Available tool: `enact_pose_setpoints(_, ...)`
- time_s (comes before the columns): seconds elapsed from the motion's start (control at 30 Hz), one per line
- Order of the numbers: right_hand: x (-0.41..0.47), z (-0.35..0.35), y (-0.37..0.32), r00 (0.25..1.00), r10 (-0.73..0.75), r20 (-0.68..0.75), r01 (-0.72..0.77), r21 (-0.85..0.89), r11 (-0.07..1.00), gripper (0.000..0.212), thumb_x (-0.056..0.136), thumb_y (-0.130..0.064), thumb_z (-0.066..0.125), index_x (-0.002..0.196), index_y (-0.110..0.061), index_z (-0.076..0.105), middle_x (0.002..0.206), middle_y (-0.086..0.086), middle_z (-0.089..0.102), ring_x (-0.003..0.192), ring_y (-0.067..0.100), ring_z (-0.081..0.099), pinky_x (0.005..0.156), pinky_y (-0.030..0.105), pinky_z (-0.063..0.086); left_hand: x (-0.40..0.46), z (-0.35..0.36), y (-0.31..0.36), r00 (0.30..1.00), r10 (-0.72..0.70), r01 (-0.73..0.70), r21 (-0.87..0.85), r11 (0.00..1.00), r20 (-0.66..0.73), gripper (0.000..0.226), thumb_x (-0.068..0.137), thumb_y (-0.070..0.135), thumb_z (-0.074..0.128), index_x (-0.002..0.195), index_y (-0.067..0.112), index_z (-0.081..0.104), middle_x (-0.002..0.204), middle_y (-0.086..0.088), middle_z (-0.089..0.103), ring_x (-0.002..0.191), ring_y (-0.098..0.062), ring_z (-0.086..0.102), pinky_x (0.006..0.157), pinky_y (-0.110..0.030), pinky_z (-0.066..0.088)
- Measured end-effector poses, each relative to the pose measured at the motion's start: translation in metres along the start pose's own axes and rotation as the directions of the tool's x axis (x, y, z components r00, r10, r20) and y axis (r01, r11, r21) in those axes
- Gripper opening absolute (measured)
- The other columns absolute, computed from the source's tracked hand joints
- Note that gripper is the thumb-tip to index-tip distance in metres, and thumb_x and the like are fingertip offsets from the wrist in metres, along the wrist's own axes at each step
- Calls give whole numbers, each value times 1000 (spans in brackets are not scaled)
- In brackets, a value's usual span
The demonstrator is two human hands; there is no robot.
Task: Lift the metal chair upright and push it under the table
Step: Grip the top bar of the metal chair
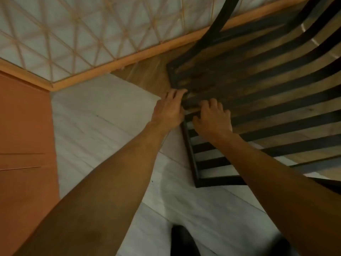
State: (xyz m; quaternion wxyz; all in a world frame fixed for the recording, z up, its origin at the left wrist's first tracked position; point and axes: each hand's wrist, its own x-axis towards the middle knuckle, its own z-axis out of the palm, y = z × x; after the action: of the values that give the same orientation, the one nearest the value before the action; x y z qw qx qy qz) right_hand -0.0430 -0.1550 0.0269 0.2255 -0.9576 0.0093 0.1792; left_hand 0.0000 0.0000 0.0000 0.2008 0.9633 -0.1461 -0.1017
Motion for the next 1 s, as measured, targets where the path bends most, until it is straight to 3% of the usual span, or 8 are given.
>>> enact_pose_setpoints(0.17,15,58,21,1000,-10,23,15,-218,976,42,95,-37,46,124,-7,51,128,17,51,118,34,43,98,51,36,-10,55,-37,993,60,-74,148,986,100,56,88,8,58,142,14,46,138,-15,48,121,-36,43,86,-49,44)
enact_pose_setpoints(0.37,32,105,29,994,-102,47,112,-403,908,50,92,-55,41,108,-14,65,114,10,63,109,31,48,91,46,33,7,84,-54,973,219,-231,317,920,74,49,77,7,69,125,13,64,135,-13,52,120,-36,44,87,-48,42)
enact_pose_setpoints(0.53,39,124,27,987,-160,3,150,-361,921,46,90,-55,45,98,-15,67,101,8,69,98,29,57,89,44,34,14,92,-60,966,258,-238,410,880,8,40,77,12,73,116,16,66,128,-13,52,115,-35,41,84,-46,39)
enact_pose_setpoints(0.87,38,125,29,989,-148,12,146,-264,954,31,86,-44,50,95,-18,65,95,7,70,89,29,61,92,46,33,13,93,-56,965,254,-247,512,823,57,41,83,23,66,123,23,58,137,-16,43,123,-38,36,97,-49,36)
enact_pose_setpoints(1.0,34,127,35,992,-124,13,124,-205,971,27,81,-46,55,85,-21,62,90,5,70,87,27,63,92,46,34,9,98,-56,952,299,-289,518,805,65,37,85,24,60,122,20,58,138,-17,43,128,-39,34,101,-50,35)
